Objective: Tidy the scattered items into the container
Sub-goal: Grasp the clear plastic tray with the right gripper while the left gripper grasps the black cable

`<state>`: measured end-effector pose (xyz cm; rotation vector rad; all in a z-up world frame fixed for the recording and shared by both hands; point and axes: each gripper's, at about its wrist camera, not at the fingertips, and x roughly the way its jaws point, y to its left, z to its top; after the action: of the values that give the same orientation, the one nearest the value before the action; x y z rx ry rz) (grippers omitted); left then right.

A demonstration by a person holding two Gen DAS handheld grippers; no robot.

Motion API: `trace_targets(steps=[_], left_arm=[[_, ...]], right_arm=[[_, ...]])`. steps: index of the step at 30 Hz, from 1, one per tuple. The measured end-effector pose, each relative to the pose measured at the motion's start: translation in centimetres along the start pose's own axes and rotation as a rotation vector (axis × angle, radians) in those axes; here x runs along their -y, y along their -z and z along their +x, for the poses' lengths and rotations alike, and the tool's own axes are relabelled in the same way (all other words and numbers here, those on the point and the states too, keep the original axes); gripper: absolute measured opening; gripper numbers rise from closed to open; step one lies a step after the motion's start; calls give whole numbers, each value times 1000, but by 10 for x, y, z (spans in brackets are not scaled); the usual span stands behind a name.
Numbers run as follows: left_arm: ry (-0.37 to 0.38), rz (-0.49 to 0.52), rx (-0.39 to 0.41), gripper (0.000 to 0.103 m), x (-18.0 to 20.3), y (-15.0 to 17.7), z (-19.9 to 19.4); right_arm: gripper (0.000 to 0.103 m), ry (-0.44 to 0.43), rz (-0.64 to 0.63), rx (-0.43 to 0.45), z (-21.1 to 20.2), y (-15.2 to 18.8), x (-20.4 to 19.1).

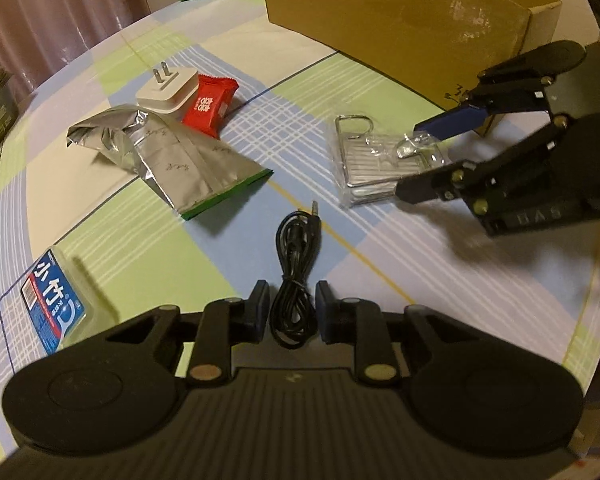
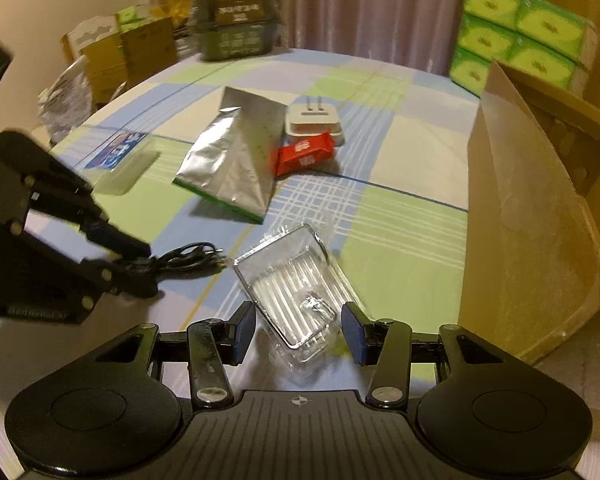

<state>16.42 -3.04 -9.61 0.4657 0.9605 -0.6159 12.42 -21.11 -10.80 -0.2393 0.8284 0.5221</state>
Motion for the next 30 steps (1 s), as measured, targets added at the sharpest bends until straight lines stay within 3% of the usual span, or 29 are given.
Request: trace_targets(steps=[13, 16, 18, 20, 30], left_arm=[[-14, -69, 12, 25, -2, -3, 4], [-18, -90, 9, 25, -2, -1, 3], [-22, -99, 10, 24, -1, 1, 2], [-18, -103, 14, 18, 1, 2, 1], [-62, -94, 29, 16, 9, 1, -3]], right_arm=[[50, -40, -268, 10, 14, 5, -9], [48, -35, -270, 0, 15, 8, -10], [34, -19, -262, -3, 14, 10, -11], [33, -19, -242, -5, 12, 11, -11], [29, -14, -142, 19, -4, 13, -9]])
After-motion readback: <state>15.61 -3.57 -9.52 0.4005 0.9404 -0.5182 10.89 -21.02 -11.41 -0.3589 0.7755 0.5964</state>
